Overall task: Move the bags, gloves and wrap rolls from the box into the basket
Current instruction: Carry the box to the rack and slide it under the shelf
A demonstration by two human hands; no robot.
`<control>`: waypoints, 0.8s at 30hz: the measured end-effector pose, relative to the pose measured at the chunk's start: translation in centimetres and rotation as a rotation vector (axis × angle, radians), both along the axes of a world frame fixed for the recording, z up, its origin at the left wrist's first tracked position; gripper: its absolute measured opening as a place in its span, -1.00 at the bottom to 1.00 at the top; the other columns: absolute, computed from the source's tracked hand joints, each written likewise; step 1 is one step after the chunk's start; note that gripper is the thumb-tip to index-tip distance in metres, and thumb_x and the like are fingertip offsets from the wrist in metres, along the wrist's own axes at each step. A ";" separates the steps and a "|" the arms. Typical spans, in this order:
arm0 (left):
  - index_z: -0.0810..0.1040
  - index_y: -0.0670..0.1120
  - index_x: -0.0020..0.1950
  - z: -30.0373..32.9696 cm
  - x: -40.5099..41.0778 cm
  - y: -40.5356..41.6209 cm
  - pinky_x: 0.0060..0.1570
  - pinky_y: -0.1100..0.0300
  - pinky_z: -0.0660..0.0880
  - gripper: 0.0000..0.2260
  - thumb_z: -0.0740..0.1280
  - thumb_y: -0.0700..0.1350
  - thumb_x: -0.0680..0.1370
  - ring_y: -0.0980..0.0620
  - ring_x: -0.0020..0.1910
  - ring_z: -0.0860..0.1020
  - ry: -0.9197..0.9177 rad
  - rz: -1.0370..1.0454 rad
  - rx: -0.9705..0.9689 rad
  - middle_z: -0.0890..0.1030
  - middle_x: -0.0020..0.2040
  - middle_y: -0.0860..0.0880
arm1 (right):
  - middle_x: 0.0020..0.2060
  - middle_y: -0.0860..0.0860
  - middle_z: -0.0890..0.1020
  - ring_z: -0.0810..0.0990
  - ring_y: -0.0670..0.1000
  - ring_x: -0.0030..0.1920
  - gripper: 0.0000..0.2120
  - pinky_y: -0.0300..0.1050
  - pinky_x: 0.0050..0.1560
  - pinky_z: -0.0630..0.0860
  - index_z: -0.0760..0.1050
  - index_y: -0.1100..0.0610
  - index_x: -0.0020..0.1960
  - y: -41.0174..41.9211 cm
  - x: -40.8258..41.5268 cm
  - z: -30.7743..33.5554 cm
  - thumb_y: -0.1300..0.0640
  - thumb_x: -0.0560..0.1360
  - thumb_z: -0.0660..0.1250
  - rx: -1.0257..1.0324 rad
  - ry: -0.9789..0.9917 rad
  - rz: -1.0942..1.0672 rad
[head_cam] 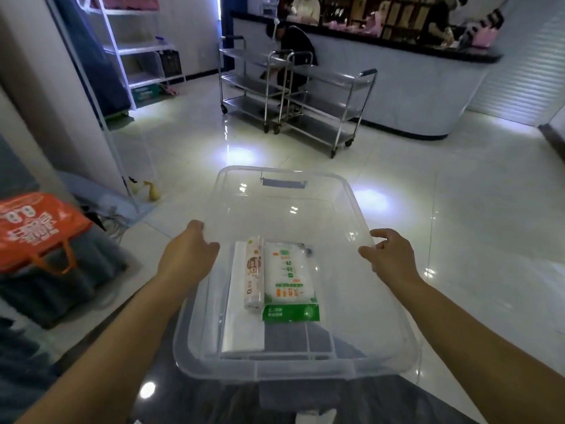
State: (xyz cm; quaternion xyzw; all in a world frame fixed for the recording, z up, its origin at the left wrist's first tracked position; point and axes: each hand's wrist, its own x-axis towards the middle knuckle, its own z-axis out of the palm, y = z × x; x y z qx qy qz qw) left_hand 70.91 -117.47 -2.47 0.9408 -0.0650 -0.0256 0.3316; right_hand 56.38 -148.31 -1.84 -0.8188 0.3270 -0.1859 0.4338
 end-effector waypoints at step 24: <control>0.34 -0.10 0.32 -8.5 45.2 -16.2 -0.20 0.16 0.33 -0.55 0.34 -0.09 0.47 -0.02 -0.25 0.45 0.124 0.417 -0.119 0.50 -0.16 -0.04 | -0.20 0.11 0.61 0.59 0.10 -0.24 -0.65 -0.13 -0.19 0.50 0.52 0.19 0.09 -19.1 56.0 -6.5 0.17 0.33 0.46 0.064 0.118 0.278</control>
